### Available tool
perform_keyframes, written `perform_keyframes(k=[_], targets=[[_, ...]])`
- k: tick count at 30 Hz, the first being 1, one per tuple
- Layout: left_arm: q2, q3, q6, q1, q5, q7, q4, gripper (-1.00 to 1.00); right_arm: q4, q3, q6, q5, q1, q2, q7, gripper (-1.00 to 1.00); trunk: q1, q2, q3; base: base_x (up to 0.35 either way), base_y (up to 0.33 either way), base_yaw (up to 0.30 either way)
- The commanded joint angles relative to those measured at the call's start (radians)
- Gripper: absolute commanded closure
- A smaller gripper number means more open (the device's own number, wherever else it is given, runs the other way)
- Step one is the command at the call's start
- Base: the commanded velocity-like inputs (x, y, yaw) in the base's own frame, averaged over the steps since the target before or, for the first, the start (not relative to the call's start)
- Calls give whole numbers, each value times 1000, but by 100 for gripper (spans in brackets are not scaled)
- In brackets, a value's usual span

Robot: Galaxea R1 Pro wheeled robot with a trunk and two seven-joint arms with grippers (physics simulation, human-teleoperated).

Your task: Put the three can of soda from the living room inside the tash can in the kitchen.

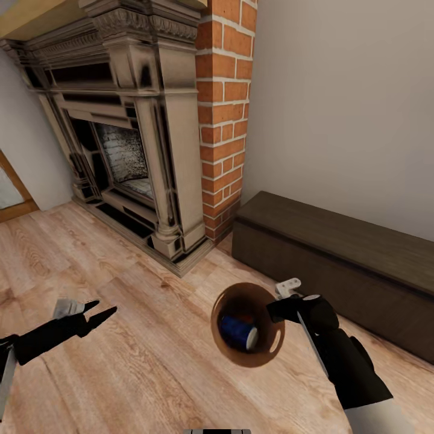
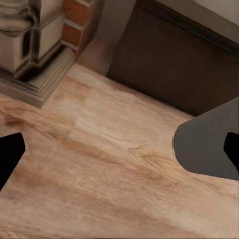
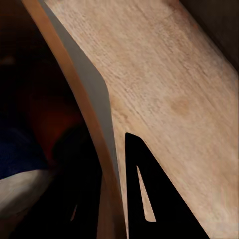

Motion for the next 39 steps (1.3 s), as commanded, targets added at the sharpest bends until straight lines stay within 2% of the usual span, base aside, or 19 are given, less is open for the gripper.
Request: perform_keyframes(k=[1, 3, 4, 5, 6, 8, 9, 12, 15, 19, 21, 23, 24, 25, 31, 37, 38, 39], targets=[[-15, 8, -89, 2, -2, 95, 69, -100, -1, -12, -8, -19, 2, -2, 0, 100, 0, 0, 0, 0, 0, 0], [-31, 14, -280, 5, -5, 246, 225, -100, -2, -52, -73, -18, 16, -5, -3, 100, 0, 0, 0, 0, 0, 0], [-33, 15, -319, 5, -5, 274, 260, -100, -3, -62, -100, -18, 25, -5, -4, 100, 0, 0, 0, 0, 0, 0], [-37, 17, -401, 6, -3, 334, 337, -100, -4, -93, -199, -19, 72, -5, -4, 100, 0, 0, 0, 0, 0, 0], [-39, 19, -448, 6, -5, 369, 392, -100, -3, -123, -315, -19, 136, -4, -5, 100, 0, 0, 0, 0, 0, 0], [-41, 20, -476, 6, -3, 406, 438, -100, -8, -152, -440, -21, 200, -3, 1, 100, 0, 0, 0, 0, 0, 0], [-41, 20, -497, 7, 0, 441, 466, -100, -12, -160, -474, -21, 218, -2, 4, 100, 0, 0, 0, 0, 0, 0], [-46, 20, -524, 7, -4, 469, 487, -100, -5, -179, -528, -24, 276, -5, 8, 100, 0, 0, 0, 0, 0, 0], [-75, 18, -540, 8, -5, 478, 494, -100, 18, -237, -663, -26, 350, -5, 13, 100, 0, 0, 0, 0, 0, 0], [-101, 18, -546, 12, -6, 472, 497, -100, 61, -268, -760, -27, 387, -6, 26, 100, 0, 0, 0, 0, 0, 0], [-106, 17, -562, 23, -7, 470, 508, -100, 116, -298, -827, -28, 394, -6, 30, 100, 0, 0, 0, 0, 0, 0], [-108, 16, -591, 32, -8, 474, 526, -100, 164, -347, -891, -28, 396, -6, 33, 100, 0, 0, 0, 0, 0, 0], [-109, 15, -603, 35, -8, 477, 537, -100, 183, -380, -914, -28, 397, -6, 34, 100, 0, 0, 0, 0, 0, 0], [-109, 15, -608, 36, -8, 478, 541, -100, 190, -393, -922, -28, 397, -7, 36, 100, 0, 0, 0, 0, 0, 0], [-110, 14, -616, 37, -9, 479, 548, -100, 200, -418, -940, -32, 397, -8, 68, 100, 0, 0, 0, 0, 0, 0], [-110, 14, -617, 38, -9, 479, 549, -100, 201, -422, -942, -101, 398, -12, 79, 100, 0, 0, 0, 0, 0, 0], [-110, 14, -617, 38, -9, 479, 549, -100, 202, -451, -942, -112, 398, -15, 80, 100, 0, 0, 0, 0, 0, 0], [-110, 14, -617, 38, -9, 479, 549, -100, 202, -463, -942, -114, 398, -15, 80, 100, 0, 0, 0, 0, 0, 0]])
